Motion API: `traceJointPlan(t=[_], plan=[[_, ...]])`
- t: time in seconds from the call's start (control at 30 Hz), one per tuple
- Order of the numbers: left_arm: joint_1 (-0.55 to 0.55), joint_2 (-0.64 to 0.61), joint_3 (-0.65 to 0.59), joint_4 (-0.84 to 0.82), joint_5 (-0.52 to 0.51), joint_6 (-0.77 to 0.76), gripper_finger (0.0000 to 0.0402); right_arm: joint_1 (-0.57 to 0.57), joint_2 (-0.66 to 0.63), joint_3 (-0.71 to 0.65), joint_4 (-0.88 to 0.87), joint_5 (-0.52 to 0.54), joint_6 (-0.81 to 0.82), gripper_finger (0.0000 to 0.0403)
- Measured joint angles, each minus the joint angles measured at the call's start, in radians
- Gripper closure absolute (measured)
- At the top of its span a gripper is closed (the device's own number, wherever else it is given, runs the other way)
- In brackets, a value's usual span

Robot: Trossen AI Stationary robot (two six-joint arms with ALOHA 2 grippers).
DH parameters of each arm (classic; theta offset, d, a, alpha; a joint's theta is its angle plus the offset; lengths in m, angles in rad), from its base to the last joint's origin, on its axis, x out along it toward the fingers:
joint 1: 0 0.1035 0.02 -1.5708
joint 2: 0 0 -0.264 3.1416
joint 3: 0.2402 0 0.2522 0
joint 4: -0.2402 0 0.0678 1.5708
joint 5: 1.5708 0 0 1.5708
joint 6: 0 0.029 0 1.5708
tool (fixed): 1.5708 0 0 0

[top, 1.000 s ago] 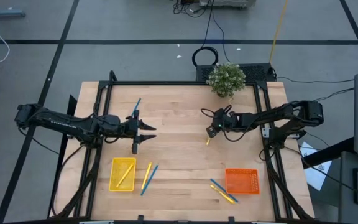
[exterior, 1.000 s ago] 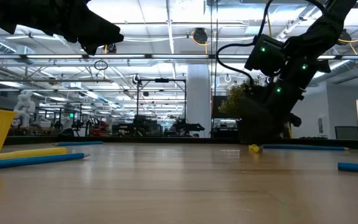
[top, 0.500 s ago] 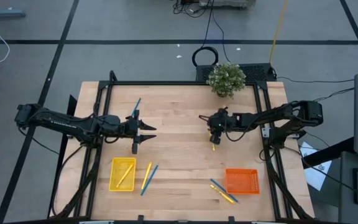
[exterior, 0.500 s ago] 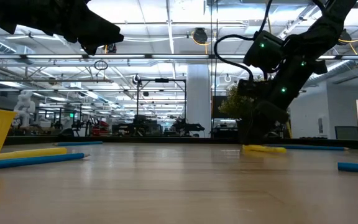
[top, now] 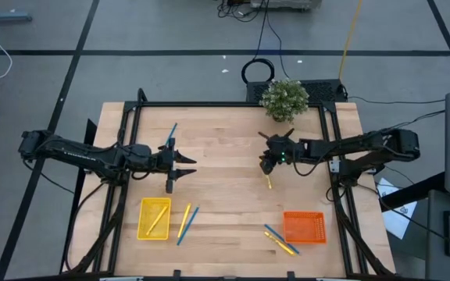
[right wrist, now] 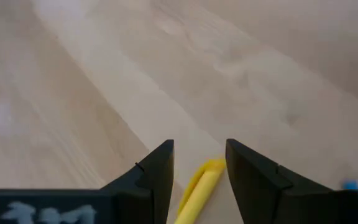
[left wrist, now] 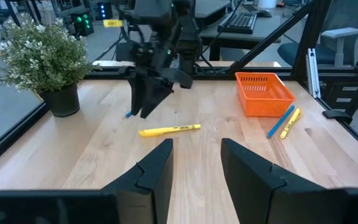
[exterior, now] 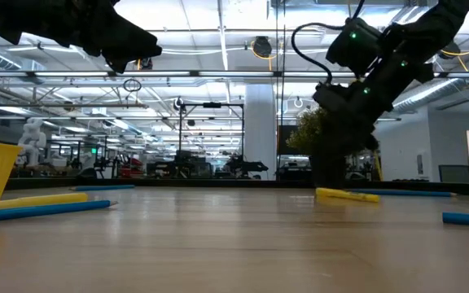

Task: Sort pens & pencils
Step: Put the top yellow pen into the yellow bin

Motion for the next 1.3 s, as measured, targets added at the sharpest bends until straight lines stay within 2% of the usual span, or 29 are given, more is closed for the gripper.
traceJointPlan(t=[0.07,0.37,0.47,0.77,1.3], plan=[[0.0,0.0,0.0,-0.001,0.0,-0.004,0.0261,0.009,0.002,0.0,-0.024,0.001,0.069,0.0268],[0.0,0.0,0.0,-0.002,0.0,-0.006,0.0261,0.042,0.065,0.0,-0.114,0.017,0.159,0.0268],[0.0,0.0,0.0,-0.002,0.0,-0.006,0.0261,0.049,0.083,0.0,-0.089,0.05,0.161,0.0268],[0.0,0.0,0.0,-0.003,0.0,-0.006,0.0261,0.055,0.132,0.0,-0.025,0.053,0.172,0.0268],[0.0,0.0,0.0,-0.009,0.0,-0.01,0.0261,0.055,0.164,0.003,-0.053,0.057,0.183,0.0268]])
